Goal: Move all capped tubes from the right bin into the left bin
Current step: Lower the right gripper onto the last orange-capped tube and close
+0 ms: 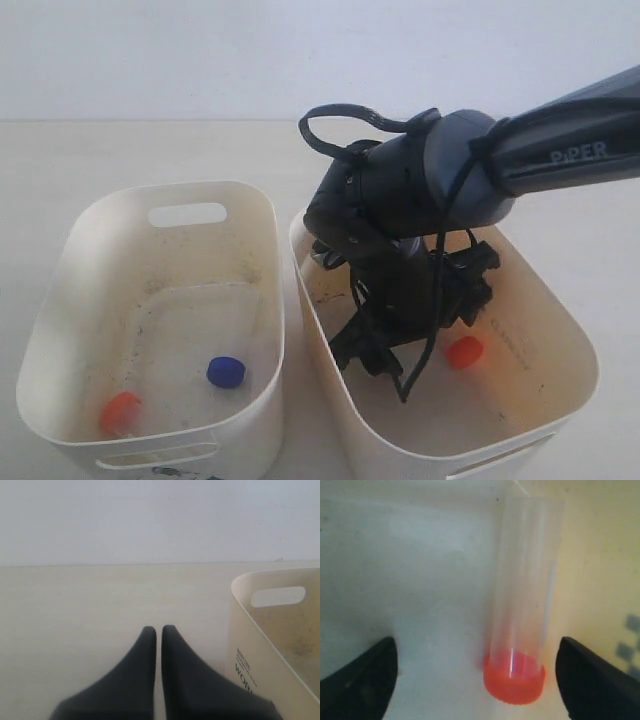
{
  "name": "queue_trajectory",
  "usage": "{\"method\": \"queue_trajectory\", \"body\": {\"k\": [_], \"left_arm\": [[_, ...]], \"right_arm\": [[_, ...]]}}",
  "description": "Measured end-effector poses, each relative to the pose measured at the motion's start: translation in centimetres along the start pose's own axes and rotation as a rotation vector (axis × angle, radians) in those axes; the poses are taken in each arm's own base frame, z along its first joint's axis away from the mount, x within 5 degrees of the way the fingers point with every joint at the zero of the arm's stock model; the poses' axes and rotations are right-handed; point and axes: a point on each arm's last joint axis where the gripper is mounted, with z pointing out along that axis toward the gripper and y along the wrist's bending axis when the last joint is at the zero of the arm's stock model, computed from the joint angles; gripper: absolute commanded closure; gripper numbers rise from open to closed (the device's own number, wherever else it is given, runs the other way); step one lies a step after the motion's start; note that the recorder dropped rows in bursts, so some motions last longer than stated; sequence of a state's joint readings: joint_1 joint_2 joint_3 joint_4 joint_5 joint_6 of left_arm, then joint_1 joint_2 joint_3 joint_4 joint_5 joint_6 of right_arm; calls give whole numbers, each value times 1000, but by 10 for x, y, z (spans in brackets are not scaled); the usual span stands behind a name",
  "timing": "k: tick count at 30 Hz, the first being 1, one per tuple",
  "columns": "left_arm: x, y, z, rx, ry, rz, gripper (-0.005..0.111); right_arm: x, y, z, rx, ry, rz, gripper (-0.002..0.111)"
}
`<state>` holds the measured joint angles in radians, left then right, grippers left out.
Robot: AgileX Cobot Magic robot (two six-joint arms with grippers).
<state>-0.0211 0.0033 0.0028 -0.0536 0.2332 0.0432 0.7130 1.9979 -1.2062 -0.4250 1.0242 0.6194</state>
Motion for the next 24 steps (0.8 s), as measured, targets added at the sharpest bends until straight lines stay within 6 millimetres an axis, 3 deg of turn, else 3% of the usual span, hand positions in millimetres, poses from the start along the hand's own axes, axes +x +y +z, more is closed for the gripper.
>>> {"method": "queue_trajectory", "body": {"k": [8,24], "left_arm": [[0,0,0,0,0,0,102],[0,0,0,0,0,0,102]], "right_arm": [[-4,-4,12,44,10,35,108],[-5,-4,12,44,6,49,108]]}}
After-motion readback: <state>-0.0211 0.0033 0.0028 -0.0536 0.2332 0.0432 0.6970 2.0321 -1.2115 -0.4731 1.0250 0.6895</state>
